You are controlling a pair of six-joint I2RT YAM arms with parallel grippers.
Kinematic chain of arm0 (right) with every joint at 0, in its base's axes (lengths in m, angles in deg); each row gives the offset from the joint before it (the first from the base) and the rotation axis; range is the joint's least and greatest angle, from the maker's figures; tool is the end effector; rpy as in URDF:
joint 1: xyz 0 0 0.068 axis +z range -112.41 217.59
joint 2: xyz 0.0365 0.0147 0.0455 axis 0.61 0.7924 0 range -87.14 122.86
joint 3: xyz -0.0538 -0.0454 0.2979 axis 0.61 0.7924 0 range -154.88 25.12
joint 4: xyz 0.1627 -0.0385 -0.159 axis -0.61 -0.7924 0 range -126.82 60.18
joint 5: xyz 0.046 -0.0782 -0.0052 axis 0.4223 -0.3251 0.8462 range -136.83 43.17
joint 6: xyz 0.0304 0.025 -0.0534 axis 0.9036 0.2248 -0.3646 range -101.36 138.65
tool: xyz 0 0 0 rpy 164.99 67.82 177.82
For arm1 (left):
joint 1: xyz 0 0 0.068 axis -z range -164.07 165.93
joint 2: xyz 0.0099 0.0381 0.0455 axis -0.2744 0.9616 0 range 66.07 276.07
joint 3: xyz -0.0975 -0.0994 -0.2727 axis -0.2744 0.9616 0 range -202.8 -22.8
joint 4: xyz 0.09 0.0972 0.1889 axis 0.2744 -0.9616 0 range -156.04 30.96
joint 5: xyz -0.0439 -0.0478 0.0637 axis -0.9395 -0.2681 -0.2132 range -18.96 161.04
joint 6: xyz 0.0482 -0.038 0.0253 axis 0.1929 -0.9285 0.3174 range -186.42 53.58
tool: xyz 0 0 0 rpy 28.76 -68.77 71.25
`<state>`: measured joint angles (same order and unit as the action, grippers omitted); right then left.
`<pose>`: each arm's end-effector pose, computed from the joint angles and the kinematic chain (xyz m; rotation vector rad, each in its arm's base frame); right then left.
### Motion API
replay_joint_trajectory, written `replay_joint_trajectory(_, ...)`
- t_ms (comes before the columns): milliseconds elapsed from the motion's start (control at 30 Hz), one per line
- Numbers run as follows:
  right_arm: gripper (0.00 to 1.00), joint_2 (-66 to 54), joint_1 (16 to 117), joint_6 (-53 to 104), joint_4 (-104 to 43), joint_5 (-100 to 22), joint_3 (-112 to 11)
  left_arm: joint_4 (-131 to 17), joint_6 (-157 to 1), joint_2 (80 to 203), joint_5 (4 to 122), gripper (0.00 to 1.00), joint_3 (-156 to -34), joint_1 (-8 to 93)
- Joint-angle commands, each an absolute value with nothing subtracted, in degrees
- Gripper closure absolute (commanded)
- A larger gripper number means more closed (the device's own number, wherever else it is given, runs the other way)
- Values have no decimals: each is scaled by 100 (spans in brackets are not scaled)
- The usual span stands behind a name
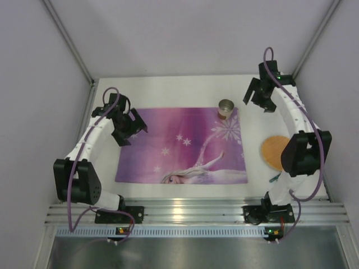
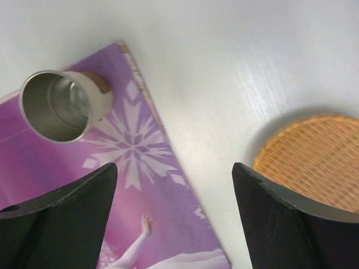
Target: Set the dinner table for one person
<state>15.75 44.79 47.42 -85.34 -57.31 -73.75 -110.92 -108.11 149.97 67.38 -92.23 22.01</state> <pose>0.3640 0.0363 0.3409 0.5465 2.5239 -0.0082 0.2574 -0.0309 0.2993 -0.8300 2.6455 -0.3162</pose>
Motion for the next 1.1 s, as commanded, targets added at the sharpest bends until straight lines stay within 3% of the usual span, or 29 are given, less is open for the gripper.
replay_joint_trajectory(0,16,1070,4252,4528,-8808,-6238,-6685,-10836,-10817,14649,6568,2,-9049,2217)
replay_joint_trajectory(233,16,1059,4128,4633,-9063,-6826,-5759,-10747,-10791,14421,6393,2,-8793,2217)
replay_joint_trajectory(800,23,2351,4190,4686,-8879,-7618,-5205,-11090,-10422,13709,6621,1,-8521,2208)
replay_joint_trajectory(933,40,2597,4181,4703,-8862,-7864,-5170,-11107,-10386,13639,6656,2,-8337,2208)
replay_joint_trajectory(1033,65,2720,4181,4703,-8818,-7952,-5144,-11116,-10351,13630,6700,2,-8292,2208)
replay_joint_trajectory(1067,81,2773,4172,4712,-8809,-7953,-5126,-11116,-10342,13638,6709,2,-8301,2208)
